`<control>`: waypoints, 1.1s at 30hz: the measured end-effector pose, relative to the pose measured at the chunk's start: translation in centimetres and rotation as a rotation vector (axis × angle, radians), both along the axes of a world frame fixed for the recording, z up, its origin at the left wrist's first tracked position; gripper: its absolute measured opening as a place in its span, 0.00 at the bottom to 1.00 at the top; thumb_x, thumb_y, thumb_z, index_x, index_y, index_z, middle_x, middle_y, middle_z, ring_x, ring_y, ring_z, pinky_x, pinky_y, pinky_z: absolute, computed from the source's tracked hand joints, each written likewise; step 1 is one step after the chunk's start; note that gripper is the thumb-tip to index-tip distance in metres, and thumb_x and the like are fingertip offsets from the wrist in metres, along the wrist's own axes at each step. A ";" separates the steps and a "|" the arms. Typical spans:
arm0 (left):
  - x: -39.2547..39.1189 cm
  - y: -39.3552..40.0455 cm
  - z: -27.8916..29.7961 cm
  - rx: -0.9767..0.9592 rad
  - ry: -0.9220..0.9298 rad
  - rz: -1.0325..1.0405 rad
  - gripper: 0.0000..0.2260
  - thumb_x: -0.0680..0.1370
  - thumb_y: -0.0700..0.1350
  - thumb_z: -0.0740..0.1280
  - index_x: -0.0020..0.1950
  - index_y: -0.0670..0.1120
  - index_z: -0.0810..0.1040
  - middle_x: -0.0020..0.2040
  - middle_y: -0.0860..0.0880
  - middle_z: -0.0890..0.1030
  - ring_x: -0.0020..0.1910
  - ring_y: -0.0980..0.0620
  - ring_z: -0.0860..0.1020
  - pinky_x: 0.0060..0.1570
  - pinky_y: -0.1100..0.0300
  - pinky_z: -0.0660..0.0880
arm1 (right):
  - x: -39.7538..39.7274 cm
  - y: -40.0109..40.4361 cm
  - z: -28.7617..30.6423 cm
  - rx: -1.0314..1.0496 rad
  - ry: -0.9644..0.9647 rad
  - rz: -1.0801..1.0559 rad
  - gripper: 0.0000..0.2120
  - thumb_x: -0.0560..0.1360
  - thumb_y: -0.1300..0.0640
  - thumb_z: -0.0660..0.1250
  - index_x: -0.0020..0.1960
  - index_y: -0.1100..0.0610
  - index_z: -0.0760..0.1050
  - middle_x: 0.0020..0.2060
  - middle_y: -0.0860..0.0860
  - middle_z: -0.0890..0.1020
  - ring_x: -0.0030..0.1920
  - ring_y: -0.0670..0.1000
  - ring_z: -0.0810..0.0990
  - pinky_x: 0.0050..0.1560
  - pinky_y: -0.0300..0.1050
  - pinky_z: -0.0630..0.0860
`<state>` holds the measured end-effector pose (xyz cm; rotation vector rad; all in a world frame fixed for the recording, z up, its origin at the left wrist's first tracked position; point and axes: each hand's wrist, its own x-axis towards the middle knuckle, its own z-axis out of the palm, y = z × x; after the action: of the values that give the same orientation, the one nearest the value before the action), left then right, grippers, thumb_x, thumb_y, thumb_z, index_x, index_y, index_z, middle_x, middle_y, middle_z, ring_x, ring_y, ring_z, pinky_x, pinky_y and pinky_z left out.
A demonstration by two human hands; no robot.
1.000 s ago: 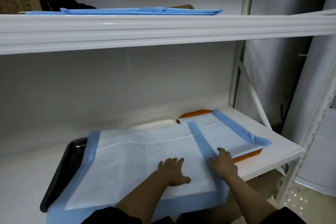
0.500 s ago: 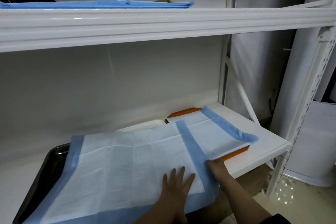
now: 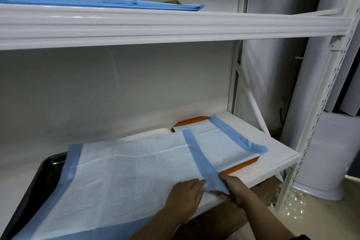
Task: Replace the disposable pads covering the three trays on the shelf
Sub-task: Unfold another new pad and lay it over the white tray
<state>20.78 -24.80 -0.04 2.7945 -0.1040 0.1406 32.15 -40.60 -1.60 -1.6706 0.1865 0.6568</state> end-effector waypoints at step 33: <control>0.3 -1.7 2.4 -0.028 0.001 0.306 0.25 0.81 0.48 0.58 0.77 0.49 0.55 0.70 0.46 0.69 0.65 0.47 0.71 0.62 0.54 0.70 | -3.0 4.1 7.7 0.195 -0.229 -0.265 0.09 0.80 0.57 0.59 0.51 0.61 0.75 0.55 0.64 0.79 0.41 0.54 0.78 0.44 0.47 0.77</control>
<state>21.12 -26.47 2.41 2.7640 0.3252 0.2126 29.17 -36.49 6.13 -1.4862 0.1701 0.2727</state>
